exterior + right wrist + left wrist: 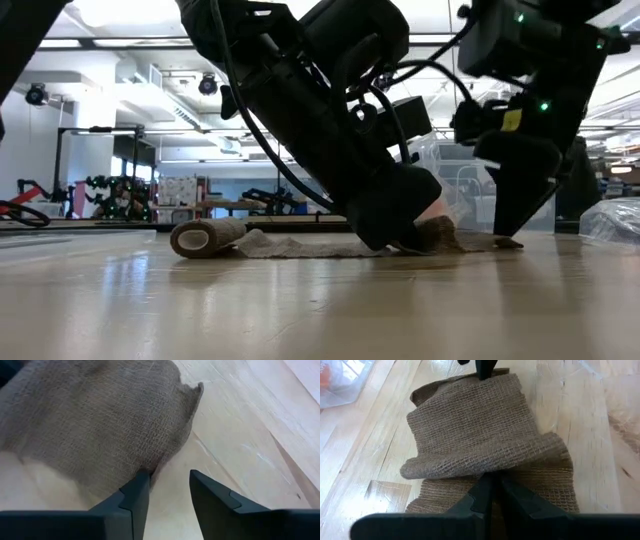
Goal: Roll bandage
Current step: Roll the brown bandage
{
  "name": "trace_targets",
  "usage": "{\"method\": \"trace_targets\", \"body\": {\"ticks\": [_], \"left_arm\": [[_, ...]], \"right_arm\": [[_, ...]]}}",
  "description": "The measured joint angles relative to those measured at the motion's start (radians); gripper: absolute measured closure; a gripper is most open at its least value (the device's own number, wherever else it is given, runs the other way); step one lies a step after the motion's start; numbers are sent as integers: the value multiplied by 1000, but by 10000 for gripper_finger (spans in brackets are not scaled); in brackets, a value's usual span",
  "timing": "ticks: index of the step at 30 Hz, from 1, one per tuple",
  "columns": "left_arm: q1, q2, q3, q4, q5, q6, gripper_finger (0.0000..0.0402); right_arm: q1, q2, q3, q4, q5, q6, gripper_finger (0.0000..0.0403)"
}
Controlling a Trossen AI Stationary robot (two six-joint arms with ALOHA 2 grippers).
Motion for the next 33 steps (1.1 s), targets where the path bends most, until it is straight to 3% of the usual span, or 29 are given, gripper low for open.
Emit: {"method": "trace_targets", "body": {"ticks": [15, 25, 30, 33], "left_arm": [[0, 0, 0, 1, 0, 0, 374], [0, 0, 0, 1, 0, 0, 374], [0, 0, 0, 1, 0, 0, 374], [0, 0, 0, 1, 1, 0, 374]], "right_arm": [[-73, -14, 1, 6, 1, -28, 321], [-105, 37, 2, 9, 8, -37, 324], [-128, 25, 2, -7, 9, -42, 385], [-143, 0, 1, -51, 12, -45, 394]]}}
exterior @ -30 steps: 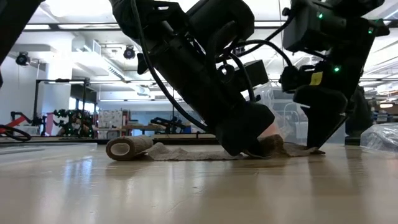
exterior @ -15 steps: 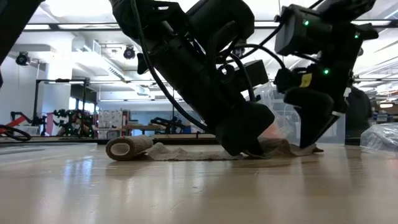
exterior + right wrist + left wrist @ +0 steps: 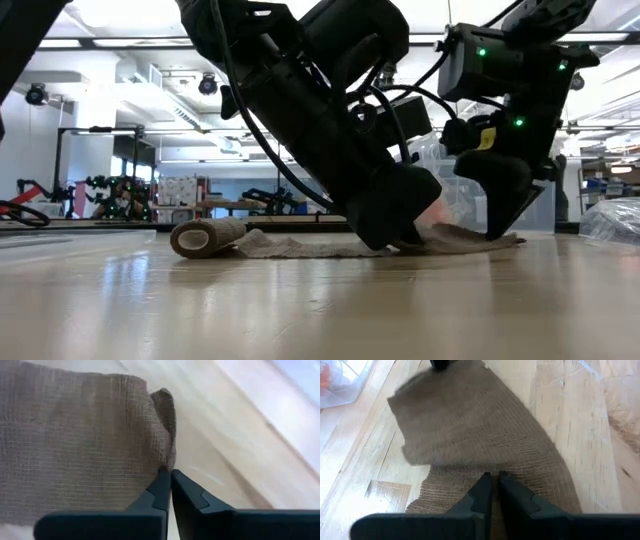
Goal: Roll bandage
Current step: Roll the brown bandage
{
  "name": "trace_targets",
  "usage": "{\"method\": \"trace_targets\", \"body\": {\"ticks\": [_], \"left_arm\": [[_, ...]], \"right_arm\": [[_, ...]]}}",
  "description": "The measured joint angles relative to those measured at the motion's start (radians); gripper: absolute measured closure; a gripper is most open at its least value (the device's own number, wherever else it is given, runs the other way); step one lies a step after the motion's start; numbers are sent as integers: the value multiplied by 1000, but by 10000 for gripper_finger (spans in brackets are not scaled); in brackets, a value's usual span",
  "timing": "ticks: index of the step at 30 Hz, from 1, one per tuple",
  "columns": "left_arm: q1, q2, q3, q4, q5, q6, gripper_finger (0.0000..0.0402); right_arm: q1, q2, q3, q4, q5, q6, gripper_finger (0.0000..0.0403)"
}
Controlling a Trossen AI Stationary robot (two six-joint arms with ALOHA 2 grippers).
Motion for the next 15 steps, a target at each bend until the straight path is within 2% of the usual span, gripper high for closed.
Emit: {"method": "trace_targets", "body": {"ticks": [4, 11, 15], "left_arm": [[0, 0, 0, 0, 0, 0, 374], [0, 0, 0, -1, 0, 3, 374], [0, 0, 0, -1, 0, 2, 374]], "right_arm": [[-15, -49, -1, -111, 24, 3, 400], [-23, -138, -3, -174, 37, -23, 402], [-59, -195, -25, -271, 93, 15, 402]]}}
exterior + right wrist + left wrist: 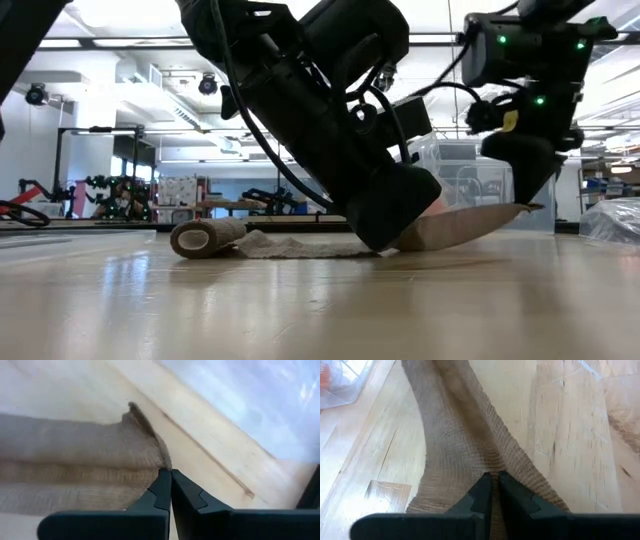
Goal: Roll bandage
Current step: Roll the brown bandage
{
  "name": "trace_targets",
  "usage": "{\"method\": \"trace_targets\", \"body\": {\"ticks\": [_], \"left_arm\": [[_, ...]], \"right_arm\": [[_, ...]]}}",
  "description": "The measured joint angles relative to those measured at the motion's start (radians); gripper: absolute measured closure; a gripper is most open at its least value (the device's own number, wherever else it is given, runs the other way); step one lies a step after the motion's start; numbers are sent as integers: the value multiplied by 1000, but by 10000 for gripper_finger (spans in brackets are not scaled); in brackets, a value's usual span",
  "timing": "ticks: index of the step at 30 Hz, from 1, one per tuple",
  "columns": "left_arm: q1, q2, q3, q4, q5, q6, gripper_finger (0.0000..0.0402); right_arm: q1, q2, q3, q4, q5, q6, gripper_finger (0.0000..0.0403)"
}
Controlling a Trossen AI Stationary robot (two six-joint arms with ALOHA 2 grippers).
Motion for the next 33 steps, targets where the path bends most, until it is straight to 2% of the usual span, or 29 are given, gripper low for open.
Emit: {"method": "trace_targets", "body": {"ticks": [5, 9, 17, 33], "left_arm": [[0, 0, 0, 0, 1, -1, 374], [-1, 0, 0, -1, 2, -2, 374], [-2, 0, 0, -1, 2, -2, 374], [-2, 0, 0, 1, 2, -2, 374]], "right_arm": [[-10, -60, -45, 76, -73, -22, 403], [-48, -98, -63, -113, -38, 52, 403], [-54, -92, -76, -348, -34, 151, 403], [-92, -52, -53, -389, -26, 118, 403]]}}
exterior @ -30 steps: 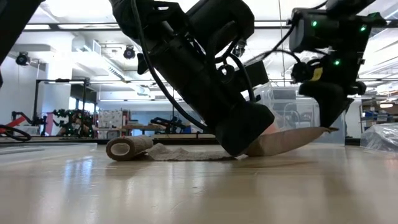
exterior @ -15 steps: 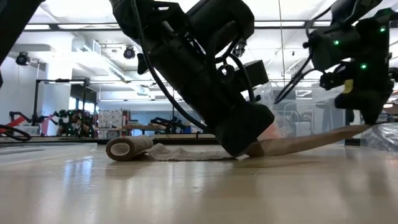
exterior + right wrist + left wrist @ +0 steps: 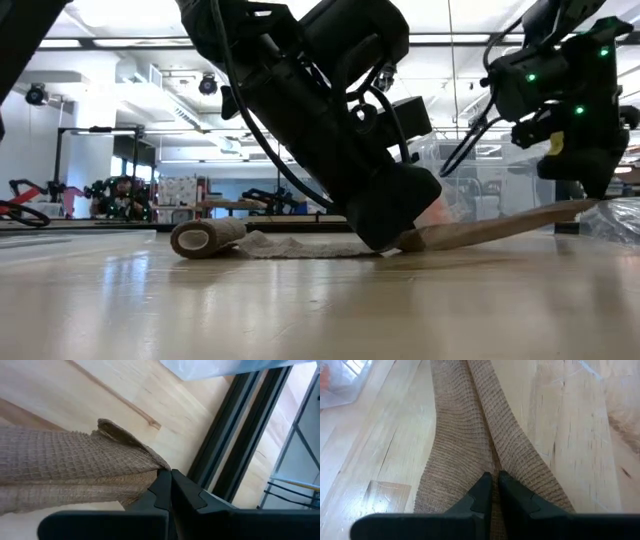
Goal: Roll bandage
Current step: Roll the brown bandage
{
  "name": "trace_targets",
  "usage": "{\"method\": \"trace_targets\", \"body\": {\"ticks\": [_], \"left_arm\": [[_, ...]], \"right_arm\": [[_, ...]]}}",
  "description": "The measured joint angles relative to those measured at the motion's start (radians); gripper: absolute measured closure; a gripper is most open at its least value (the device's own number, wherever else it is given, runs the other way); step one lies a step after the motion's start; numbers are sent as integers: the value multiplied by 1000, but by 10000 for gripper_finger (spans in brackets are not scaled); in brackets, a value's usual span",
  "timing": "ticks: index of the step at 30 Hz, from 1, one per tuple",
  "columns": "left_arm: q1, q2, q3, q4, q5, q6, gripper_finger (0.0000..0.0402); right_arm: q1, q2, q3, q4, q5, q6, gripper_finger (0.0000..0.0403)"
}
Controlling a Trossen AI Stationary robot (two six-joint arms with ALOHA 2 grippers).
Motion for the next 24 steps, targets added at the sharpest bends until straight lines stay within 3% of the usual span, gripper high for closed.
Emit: {"method": "trace_targets", "body": {"ticks": [6, 9, 24], "left_arm": [[0, 0, 0, 0, -2, 0, 374], [0, 0, 0, 0, -1, 0, 374], [0, 0, 0, 0, -2, 0, 374]], "right_arm": [[2, -12, 150, -176, -18, -15, 403], [0, -23, 261, -314, 31, -41, 403], [-58, -276, 723, -321, 94, -158, 403]]}}
